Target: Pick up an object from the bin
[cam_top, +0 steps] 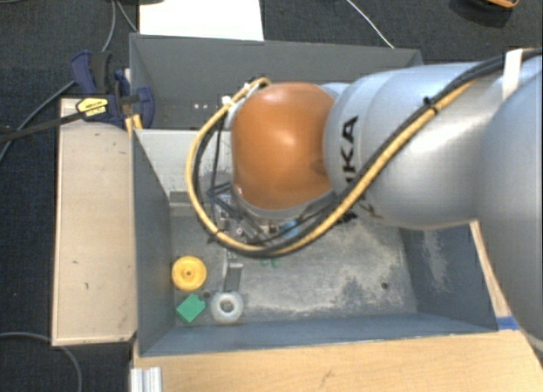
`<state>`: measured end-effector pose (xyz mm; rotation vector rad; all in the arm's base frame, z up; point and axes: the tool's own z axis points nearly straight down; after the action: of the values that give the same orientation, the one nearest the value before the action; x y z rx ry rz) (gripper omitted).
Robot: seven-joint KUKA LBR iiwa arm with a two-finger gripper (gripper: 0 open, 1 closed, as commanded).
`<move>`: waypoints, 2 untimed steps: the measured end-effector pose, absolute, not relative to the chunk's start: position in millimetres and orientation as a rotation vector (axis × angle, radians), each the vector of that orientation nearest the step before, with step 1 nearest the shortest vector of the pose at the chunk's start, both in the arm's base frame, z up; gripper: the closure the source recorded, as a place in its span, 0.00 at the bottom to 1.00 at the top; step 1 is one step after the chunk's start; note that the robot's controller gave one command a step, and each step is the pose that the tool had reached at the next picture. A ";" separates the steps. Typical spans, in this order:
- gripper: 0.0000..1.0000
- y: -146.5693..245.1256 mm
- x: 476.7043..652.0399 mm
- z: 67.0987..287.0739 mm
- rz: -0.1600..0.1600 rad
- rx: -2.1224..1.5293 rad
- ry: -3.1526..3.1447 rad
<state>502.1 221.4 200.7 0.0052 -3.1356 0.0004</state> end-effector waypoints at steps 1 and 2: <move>0.00 220.1 504.3 205.1 -0.002 -0.004 -3.143; 0.00 252.6 526.0 80.7 -0.004 0.208 -3.135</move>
Offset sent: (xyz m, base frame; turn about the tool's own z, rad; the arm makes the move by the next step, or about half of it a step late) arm 0.0229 0.0328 -0.1307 -0.1382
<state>526.0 252.6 80.7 0.2079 -3.1353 -0.0035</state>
